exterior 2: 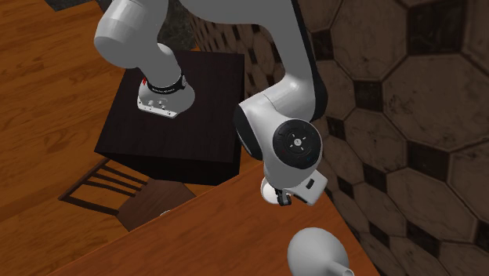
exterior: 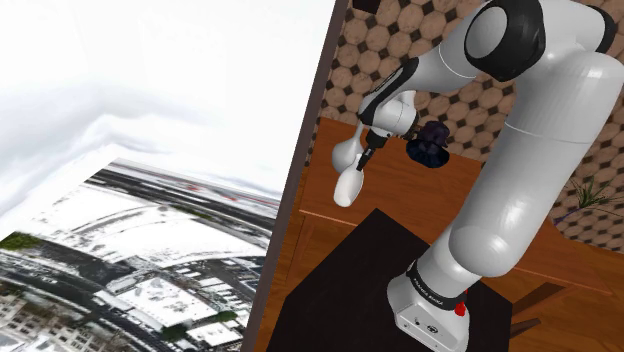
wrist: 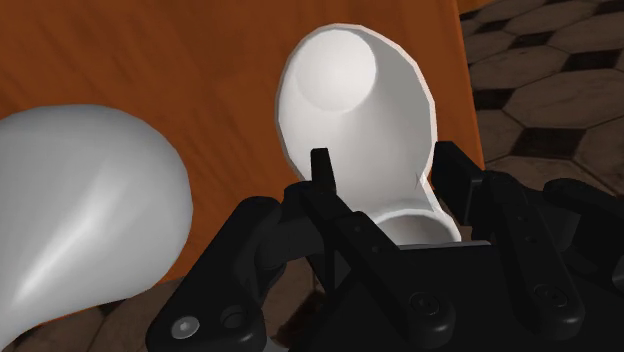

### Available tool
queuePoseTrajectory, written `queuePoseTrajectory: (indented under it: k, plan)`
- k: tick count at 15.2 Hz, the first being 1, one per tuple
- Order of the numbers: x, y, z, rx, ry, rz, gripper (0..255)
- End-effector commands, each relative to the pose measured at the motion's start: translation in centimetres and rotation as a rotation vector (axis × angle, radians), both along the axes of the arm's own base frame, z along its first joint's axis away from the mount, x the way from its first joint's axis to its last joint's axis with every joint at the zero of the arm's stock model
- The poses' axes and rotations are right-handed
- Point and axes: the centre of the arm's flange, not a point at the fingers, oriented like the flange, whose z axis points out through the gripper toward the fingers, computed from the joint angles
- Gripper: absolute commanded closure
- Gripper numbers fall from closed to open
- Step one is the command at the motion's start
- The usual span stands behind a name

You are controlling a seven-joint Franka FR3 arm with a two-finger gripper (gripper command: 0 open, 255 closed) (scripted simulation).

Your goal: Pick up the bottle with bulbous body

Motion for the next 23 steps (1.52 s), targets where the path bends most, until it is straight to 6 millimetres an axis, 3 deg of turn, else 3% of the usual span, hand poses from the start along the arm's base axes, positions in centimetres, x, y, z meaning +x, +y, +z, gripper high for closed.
queuePoseTrajectory:
  k: [1, 7, 23]
  plan:
    - [0.0, 0.0, -0.1, 0.0, 0.001, 0.0, 255]
    - [0.0, 0.0, -0.1, 0.0, 0.001, 0.0, 255]
    - [0.0, 0.0, 7.9, 0.0, 0.001, 0.0, 255]
